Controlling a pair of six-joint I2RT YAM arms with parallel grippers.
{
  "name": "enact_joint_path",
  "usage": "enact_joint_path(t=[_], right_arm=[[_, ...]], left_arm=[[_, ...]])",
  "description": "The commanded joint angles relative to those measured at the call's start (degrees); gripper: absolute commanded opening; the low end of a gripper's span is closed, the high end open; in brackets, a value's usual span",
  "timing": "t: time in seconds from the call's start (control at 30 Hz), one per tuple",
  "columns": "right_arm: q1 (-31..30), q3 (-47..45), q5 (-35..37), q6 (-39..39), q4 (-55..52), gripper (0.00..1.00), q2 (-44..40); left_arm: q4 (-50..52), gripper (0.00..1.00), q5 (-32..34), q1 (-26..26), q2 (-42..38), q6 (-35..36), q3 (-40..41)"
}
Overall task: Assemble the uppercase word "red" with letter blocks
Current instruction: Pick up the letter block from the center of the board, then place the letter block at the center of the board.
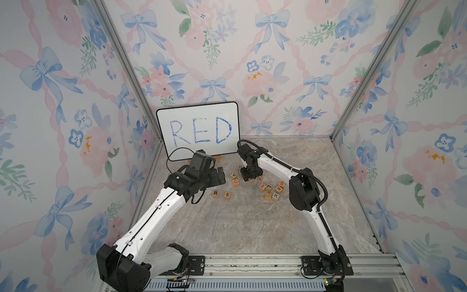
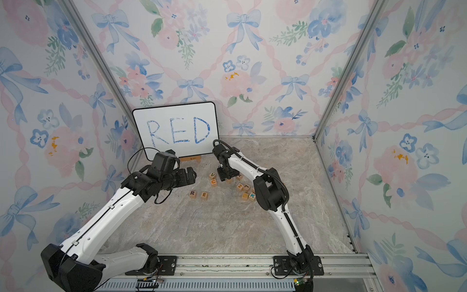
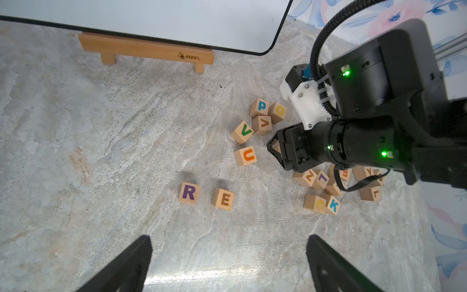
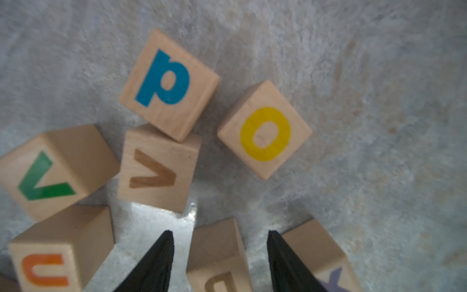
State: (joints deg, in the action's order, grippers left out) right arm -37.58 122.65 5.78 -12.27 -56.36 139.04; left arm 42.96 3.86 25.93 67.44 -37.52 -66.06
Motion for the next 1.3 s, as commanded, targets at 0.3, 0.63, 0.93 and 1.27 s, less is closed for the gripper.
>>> enact_joint_path(t=[0.3,0.63,0.93,1.27], right_arm=[[0.68,3.23,-0.91,1.37,-1.99,0.30,3.27],[-0.74,-3.23,-1.03,1.58,-2.87,0.26,-3.13],[-5.73,-13.20,-2.07,1.94,-1.35,0.27,-11.15],[-11.81,-29.33,-5.95,8.78,4.54,0.27,-21.63]], left_arm=[[0.19,0.98,-2.44,-1.22,2.61,2.54,-0.91],[-0.07,0.98,-3.02,-2.22,2.75,3.38,-0.21],[-0.89,0.98,-3.75,-3.00,2.13,3.90,0.40],[-1.51,0.98,-4.70,-4.91,2.03,4.87,-2.05]])
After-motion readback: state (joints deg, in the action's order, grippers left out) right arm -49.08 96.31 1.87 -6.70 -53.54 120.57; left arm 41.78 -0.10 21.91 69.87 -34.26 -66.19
